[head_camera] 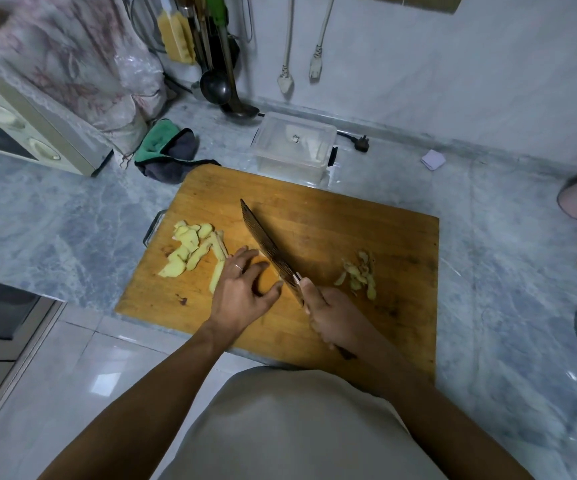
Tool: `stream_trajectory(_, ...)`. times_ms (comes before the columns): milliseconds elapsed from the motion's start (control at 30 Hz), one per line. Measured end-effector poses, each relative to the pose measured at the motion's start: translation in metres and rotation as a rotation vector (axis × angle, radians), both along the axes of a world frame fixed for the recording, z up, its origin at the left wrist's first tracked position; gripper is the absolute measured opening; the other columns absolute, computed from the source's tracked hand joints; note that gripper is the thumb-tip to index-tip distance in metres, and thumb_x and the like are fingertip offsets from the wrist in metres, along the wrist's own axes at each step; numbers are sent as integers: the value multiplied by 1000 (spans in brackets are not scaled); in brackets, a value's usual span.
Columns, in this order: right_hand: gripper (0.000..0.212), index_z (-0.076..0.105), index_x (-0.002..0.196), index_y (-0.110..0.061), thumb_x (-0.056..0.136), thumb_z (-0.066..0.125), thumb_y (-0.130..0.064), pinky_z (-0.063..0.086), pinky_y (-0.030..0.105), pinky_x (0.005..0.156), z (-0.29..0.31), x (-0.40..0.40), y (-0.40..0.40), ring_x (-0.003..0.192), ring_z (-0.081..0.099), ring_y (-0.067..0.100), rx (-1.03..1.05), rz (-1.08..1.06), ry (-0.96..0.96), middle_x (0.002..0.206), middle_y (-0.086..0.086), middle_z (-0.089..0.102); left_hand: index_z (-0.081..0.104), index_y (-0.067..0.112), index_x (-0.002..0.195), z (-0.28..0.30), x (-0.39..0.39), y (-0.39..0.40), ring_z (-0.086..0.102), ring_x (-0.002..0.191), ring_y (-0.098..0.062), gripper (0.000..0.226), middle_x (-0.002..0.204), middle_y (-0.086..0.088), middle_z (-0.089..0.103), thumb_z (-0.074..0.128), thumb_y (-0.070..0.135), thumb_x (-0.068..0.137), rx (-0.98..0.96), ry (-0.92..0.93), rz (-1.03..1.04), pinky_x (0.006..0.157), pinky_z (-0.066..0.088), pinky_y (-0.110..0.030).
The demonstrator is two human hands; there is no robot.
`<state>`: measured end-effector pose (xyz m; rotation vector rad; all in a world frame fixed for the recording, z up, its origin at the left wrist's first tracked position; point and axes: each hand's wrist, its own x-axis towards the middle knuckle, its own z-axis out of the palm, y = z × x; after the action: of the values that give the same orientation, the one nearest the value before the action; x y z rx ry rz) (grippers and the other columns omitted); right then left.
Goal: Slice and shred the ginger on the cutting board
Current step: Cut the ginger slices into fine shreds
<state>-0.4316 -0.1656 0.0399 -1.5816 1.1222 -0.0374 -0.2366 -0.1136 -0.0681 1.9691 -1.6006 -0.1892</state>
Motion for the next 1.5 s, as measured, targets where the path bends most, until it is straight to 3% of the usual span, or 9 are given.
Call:
stream_trajectory(67, 58, 52, 75, -11, 108, 26, -52, 35, 18, 40, 2, -1, -2, 37, 40, 6, 9, -2, -10, 51, -1, 44, 72, 11, 113, 2, -7, 0, 44, 133, -29, 54, 133, -11, 57, 63, 53, 81, 58, 9, 65, 107, 42, -49)
stream_trajectory(233, 55, 50, 74, -15, 107, 27, -54, 36, 21, 40, 8, -4, -8, 37, 40, 8, 34, -8, -35, 51, -3, 44, 78, 16, 101, -1, -13, 6, 56, 107, -27, 31, 118, -8, 61, 62, 39, 88, -49, 20, 33, 87, 51, -41)
stream_trajectory(400, 57, 51, 75, -13, 106, 28, -56, 39, 23, 41, 10, -7, -13, 37, 41, 11, 37, -22, -60, 53, 1, 47, 78, 18, 100, 0, -9, 5, 59, 95, -25, 28, 104, -4, 61, 60, 35, 88, -15, -18, -41, 84, 50, -42)
stream_trajectory(567, 58, 51, 74, -13, 106, 27, -56, 38, 23, 40, 10, -7, -17, 38, 42, 12, 26, -13, -56, 51, 0, 47, 78, 18, 98, 10, -9, -2, 58, 103, -23, 40, 107, -1, 62, 62, 52, 83, 64, -47, 24, 93, 46, -38)
stream_trajectory(900, 55, 51, 70, -17, 107, 29, -52, 38, 27, 50, 10, -1, -18, 37, 43, 4, -20, 11, -32, 47, -6, 48, 76, 15, 102, 9, -7, -8, 59, 97, -25, 27, 100, -2, 64, 60, 34, 92, 45, 96, 209, 85, 49, -42)
stream_trajectory(1033, 56, 51, 69, -17, 107, 30, -52, 36, 27, 53, 13, 5, -19, 36, 45, 2, -53, 47, -8, 43, -9, 47, 71, 12, 116, 17, 0, -5, 58, 107, -28, 36, 117, -8, 64, 45, 25, 94, 74, 12, 165, 90, 50, -42)
stream_trajectory(1133, 56, 52, 72, -14, 106, 30, -53, 37, 29, 53, 15, 12, -20, 37, 44, 2, -80, 84, 21, 51, -5, 47, 66, 7, 124, 18, 4, -3, 56, 112, -30, 43, 126, -11, 62, 45, 22, 90, 154, -94, 99, 93, 50, -40)
stream_trajectory(1300, 63, 58, 80, -1, 106, 30, -52, 37, 27, 51, 14, 21, -21, 37, 46, 1, -114, 128, 67, 56, 0, 49, 66, 4, 123, 19, 0, -2, 56, 113, -31, 48, 125, -14, 62, 41, 25, 88, 212, -151, 76, 94, 50, -39)
stream_trajectory(1500, 58, 53, 69, -12, 107, 30, -49, 39, 31, 60, 4, 24, -17, 46, 45, 3, -153, 135, 47, 57, -1, 49, 66, 4, 120, 24, -2, -4, 56, 109, -31, 48, 123, -14, 62, 40, 27, 87, 233, -186, 72, 92, 49, -38)
